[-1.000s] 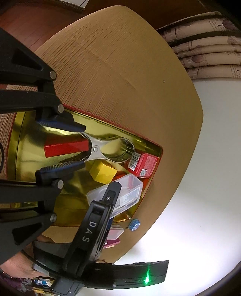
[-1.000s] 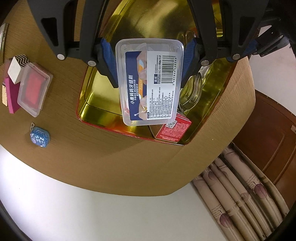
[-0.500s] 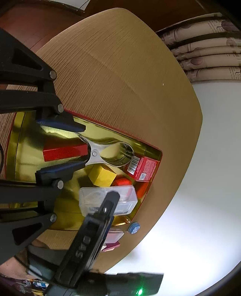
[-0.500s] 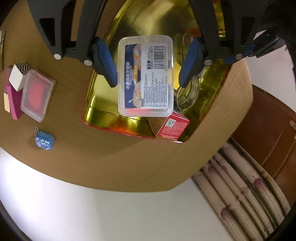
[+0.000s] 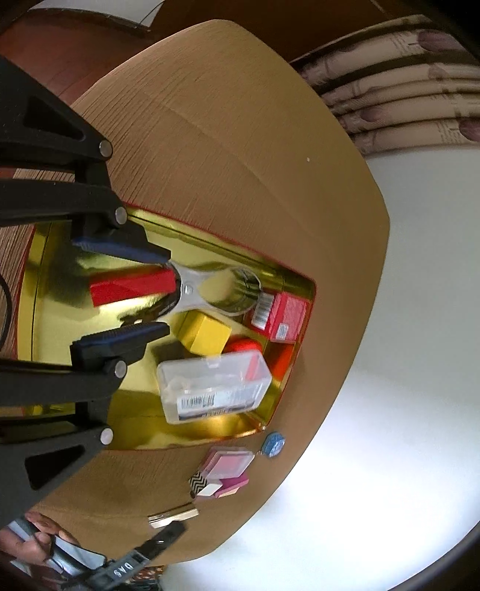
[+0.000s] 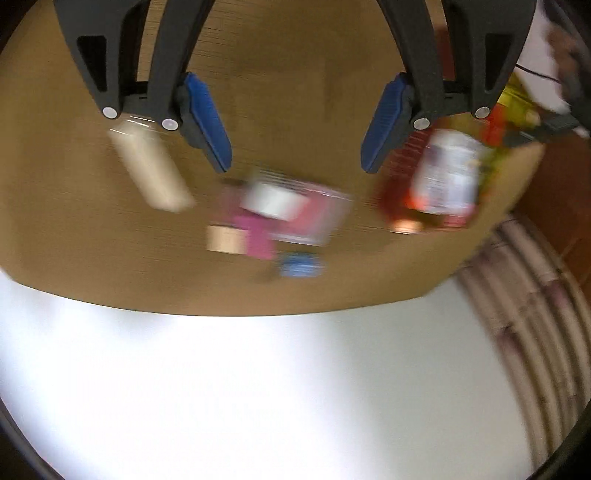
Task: Organize rigid objects
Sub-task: 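Move the left tool to the white square pad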
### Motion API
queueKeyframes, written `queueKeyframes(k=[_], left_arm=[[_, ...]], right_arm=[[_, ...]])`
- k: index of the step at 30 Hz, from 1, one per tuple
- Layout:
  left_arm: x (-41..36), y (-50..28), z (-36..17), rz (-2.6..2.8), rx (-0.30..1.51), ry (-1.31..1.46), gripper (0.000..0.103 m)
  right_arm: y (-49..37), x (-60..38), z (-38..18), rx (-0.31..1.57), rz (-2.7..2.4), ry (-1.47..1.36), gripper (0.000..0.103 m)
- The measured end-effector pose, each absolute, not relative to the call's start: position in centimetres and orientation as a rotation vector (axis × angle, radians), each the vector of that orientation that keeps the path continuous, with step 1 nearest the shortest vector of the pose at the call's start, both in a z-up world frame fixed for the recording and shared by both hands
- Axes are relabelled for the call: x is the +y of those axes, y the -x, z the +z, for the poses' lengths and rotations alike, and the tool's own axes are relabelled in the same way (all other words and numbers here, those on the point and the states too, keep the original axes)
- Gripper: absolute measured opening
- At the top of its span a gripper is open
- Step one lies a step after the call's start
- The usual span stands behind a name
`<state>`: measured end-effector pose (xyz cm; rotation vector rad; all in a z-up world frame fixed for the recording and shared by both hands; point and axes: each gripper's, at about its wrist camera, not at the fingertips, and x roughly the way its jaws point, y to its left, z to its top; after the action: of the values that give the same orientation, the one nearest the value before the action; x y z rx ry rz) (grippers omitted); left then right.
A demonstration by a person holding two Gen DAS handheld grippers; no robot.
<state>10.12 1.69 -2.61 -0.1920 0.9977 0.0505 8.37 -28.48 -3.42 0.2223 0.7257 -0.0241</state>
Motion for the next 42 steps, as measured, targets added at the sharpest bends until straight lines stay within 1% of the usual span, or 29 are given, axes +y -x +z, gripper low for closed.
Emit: queueKeyframes(k=[3, 6, 9, 12, 17, 22, 29, 34, 42], left_arm=[[0.4, -9.6, -1.8, 0.036, 0.983, 0.162, 0.033], [-1.1, -9.0, -0.9, 0.008, 0.969, 0.136, 0.033], [-3.2, -8.6, -0.1, -0.028, 0.964, 0.094, 0.035], [-5.9, -8.2, 0.3, -0.087, 0.974, 0.043, 0.036], [-11.0, -8.5, 1.1, -0.195, 0.957, -0.035, 0.036], [-16.6, -10.6, 1.3, -0.316, 0.915, -0.098, 0.036], [-23.4, -15.3, -1.8, -0.397, 0.94, -0.237, 0.036], [-24.7, -17.4, -3.7, -0.363, 0.922, -0.277, 0.036], [-25.2, -20.7, -6.1, -0.386, 1.01, -0.257, 0.036]], right_arm=[[-5.7, -34.0, -5.2, 0.751, -0.148, -0.234, 0.07], [-3.8, -37.5, -6.3, 0.765, -0.243, -0.208, 0.07], [-2.3, -40.6, -7.2, 0.771, -0.322, -0.176, 0.074], [-1.1, -43.2, -7.4, 0.756, -0.336, -0.227, 0.077], [-0.5, -44.1, -7.3, 0.727, -0.283, -0.293, 0.079], [0.4, -44.6, -7.0, 0.701, -0.204, -0.348, 0.086], [1.2, -46.2, -7.2, 0.649, -0.132, -0.476, 0.086], [1.2, -46.2, -7.2, 0.643, -0.091, -0.499, 0.087], [1.1, -47.4, -7.8, 0.647, -0.047, -0.595, 0.088]])
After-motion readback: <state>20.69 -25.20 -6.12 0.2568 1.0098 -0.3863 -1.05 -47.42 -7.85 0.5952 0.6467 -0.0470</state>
